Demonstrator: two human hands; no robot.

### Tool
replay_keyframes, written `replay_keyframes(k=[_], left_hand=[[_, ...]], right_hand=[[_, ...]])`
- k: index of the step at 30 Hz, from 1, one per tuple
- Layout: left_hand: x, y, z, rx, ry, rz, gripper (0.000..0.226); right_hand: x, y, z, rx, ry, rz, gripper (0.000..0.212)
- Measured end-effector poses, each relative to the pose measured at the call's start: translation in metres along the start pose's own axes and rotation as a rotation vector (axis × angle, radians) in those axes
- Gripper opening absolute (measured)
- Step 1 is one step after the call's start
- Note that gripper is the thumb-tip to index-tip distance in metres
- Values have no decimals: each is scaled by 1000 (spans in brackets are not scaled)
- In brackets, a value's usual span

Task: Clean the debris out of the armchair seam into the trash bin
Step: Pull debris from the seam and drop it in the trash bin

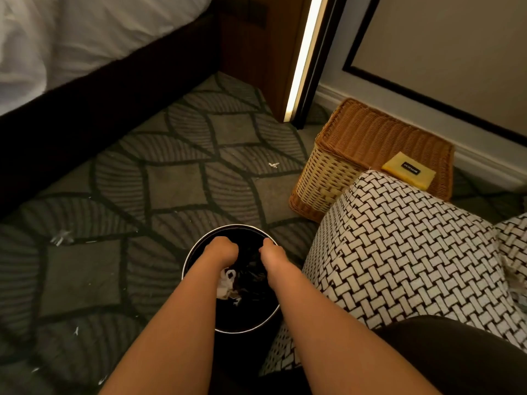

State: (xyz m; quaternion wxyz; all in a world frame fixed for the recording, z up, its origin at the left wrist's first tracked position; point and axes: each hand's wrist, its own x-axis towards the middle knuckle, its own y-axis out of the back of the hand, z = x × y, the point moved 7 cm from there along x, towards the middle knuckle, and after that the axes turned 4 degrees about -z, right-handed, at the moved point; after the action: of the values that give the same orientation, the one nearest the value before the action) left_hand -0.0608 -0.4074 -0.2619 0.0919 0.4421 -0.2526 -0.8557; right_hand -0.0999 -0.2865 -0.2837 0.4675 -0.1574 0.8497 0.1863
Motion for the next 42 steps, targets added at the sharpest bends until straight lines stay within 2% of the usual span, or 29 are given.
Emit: replay_keyframes(k=[3,8,10,13,15,19,22,24,30,33,36,39,42], left_hand=[[-12,-1,16,-64,-129,35,28],[-55,-14,52,-105,-333,68,22],[-75,-21,61,-107,-387,76,23],[-104,-25,69,-103,-449,89,24],[-122,-25,75,-94,-482,96,23],[-158,-20,98,-63,-544,61,22],[-185,-22,120,-50,-581,-32,22],[-203,-29,135,-21,-576,-98,23],[-245,-63,181,91,-620,-190,38],[-262,-88,204,175,-669,-242,39],[-277,-113,221,276,-712,-290,38],[-287,-142,232,393,-753,-321,37],[-284,-167,239,546,-750,-303,35]], right_hand=[[-10,12,-11,-44,39,-44,37],[-36,51,-44,-168,170,-12,12],[-57,72,-58,-169,232,-7,18],[-88,98,-64,-156,205,-75,31],[-110,111,-67,-196,220,-94,31],[-144,149,-74,-282,389,-3,29],[-169,182,-68,-294,474,5,16],[-182,215,-58,-303,560,73,14],[-192,303,12,-319,625,281,15],[-193,341,45,-498,641,559,19],[-193,373,78,-632,568,807,31],[-187,389,108,-681,446,825,43],[-181,392,119,-768,460,809,51]])
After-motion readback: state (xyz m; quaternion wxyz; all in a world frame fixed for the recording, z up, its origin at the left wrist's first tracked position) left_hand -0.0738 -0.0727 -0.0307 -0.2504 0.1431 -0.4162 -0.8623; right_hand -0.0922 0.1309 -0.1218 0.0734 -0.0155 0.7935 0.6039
